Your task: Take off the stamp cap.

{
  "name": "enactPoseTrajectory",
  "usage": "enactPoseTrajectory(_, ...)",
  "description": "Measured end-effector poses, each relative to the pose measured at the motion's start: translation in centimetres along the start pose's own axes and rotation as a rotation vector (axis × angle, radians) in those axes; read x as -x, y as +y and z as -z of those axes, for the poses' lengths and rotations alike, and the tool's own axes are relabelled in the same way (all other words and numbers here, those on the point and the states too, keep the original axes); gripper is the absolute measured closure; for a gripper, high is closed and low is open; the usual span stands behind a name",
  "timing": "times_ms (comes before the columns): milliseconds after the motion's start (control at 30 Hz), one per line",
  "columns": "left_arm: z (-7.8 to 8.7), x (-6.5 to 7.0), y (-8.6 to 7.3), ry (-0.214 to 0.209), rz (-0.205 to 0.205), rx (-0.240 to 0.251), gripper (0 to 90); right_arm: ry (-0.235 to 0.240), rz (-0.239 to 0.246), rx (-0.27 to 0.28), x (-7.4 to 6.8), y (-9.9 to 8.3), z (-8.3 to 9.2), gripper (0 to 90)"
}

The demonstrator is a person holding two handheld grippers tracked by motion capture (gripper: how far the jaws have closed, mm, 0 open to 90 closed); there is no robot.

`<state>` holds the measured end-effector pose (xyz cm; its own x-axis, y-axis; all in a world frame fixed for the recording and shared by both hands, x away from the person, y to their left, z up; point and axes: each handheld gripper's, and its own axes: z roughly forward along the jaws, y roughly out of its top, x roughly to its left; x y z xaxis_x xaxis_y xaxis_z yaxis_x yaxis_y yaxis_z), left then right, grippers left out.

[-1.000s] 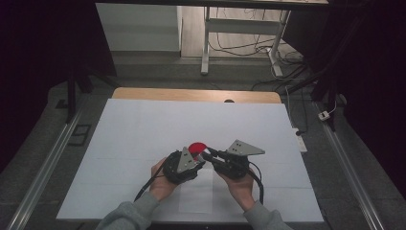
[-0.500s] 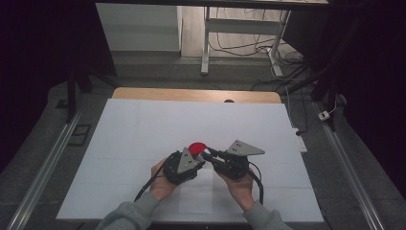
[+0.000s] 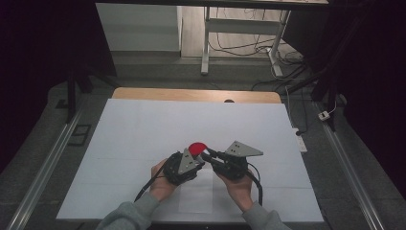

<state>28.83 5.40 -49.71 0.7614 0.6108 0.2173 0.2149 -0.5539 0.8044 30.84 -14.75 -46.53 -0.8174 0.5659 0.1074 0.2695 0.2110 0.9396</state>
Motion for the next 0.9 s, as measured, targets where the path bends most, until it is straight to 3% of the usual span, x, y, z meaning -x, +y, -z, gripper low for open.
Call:
enactPoseTrajectory(133,-0.04,0.05,-0.03,0.001,-0.006,-0.002,65.1,-0.004,-0.007,0.0,-0.02,-0.04,-0.01,75.0)
enactPoseTrajectory(233,-0.37,0.29,-0.21,0.001,-0.027,-0.03,65.2,-0.018,-0.007,0.023,-0.01,0.11,0.23,75.1)
enactPoseTrajectory(900,-0.02,-0.35,-0.47,0.002,0.004,-0.015,65.0,-0.015,-0.019,0.037,0.42,0.49,0.84,75.1)
